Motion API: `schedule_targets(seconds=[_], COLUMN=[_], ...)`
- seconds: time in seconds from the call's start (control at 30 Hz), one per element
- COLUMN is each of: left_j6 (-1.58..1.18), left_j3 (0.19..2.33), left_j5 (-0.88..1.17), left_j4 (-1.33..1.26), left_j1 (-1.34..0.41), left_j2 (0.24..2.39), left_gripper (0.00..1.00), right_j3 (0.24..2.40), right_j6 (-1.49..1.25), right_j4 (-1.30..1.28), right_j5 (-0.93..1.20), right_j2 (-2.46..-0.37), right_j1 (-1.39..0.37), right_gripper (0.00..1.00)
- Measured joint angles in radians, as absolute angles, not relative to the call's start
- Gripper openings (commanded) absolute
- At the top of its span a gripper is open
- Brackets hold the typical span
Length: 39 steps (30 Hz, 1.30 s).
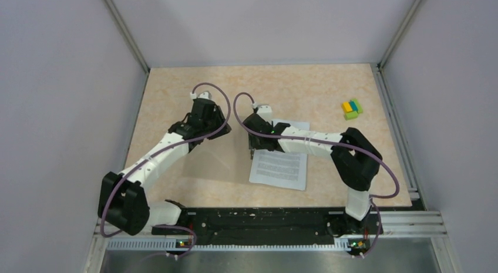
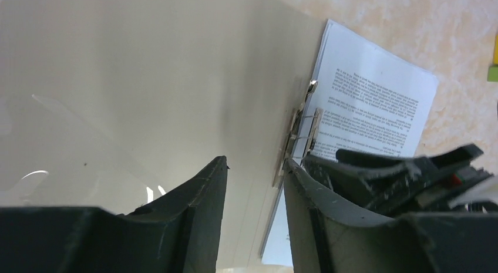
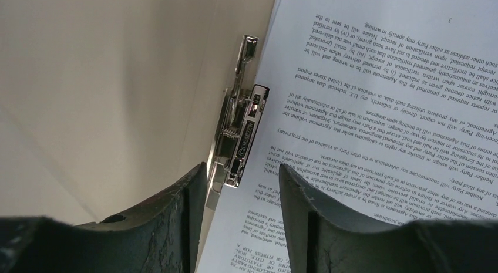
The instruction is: Put the files into the folder
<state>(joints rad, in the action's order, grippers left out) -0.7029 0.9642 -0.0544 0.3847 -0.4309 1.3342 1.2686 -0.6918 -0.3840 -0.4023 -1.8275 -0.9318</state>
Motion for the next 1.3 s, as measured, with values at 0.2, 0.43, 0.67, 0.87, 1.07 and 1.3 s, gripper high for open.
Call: schedule_targets(seconds=[0.2,0.43,0.67,0.87,1.07,1.3], left_j6=[-0.672,-0.653,-0.651,-0.652,-0.656,-0.669], left_j3=[0.897,0.873,0.873,0.862,0.861,0.861], left_j5=[-0.057,-0.057,-0.057,-0.054,-0.041,-0.027], left_j4=[0.429,0.448,0.45,0.45,0.449,0.449], left_j1=[-0.424,-0.417,-0.413,-0.413,-0.413,-0.413], left_j2=[1.234,1.186,1.182,1.183,1.192,1.211], left_gripper=[0.46,0.46,0.45,0.45,0.44,0.43], right_j3=[1.307,1.313,1.311,1.311,1.309,1.303], right_j6=[-0.72,-0.737,-0.724,-0.682,-0.661,-0.616], right_j4=[-0.389,-0.388,-0.36,-0.334,-0.318,-0.269], right_j5=[-0.426,-0.424,-0.379,-0.302,-0.262,-0.207], right_j2=[-1.896,-1.924,-1.927,-1.929,-1.94,-1.94], right_j1=[-0.931,-0.921,-0.887,-0.857,-0.845,-0.825], right_gripper=[0.41,0.32,0.22,0.24,0.1,0.0])
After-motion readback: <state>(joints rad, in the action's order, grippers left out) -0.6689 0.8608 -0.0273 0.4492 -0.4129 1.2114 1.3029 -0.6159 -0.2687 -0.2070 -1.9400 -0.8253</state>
